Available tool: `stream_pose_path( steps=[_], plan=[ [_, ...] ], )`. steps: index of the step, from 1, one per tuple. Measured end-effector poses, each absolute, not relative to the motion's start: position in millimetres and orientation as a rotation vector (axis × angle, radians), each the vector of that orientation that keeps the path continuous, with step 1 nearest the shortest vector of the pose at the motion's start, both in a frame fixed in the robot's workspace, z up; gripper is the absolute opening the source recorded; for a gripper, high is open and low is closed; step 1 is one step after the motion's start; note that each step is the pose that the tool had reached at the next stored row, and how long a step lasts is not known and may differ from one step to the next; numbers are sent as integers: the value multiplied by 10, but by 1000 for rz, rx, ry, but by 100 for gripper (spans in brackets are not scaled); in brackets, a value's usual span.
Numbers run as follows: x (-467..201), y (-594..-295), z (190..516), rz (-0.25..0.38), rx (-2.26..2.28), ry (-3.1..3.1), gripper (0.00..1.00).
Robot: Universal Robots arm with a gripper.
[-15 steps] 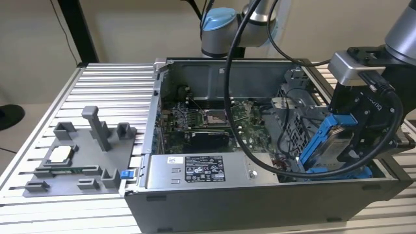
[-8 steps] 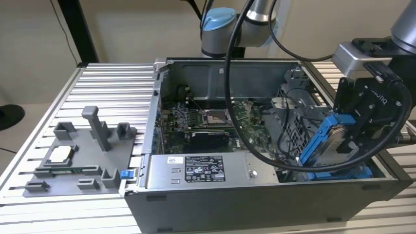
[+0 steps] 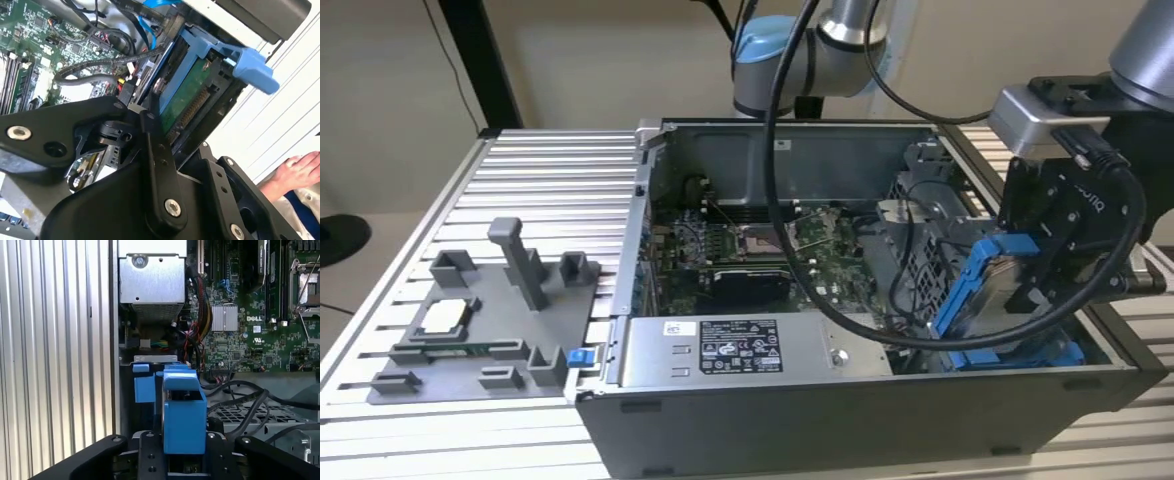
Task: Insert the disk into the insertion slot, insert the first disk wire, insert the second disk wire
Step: 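Insert the disk into the insertion slot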
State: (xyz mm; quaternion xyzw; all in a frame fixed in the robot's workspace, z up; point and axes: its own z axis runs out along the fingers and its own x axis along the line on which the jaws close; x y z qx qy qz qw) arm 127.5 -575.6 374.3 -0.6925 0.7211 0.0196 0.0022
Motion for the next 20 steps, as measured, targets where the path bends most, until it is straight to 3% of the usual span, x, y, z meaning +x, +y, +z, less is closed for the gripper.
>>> stream_pose_path(
  steps=[20],
  plan=[
    [1315,-5761,3385,56,-2170,2260,0]
  ],
)
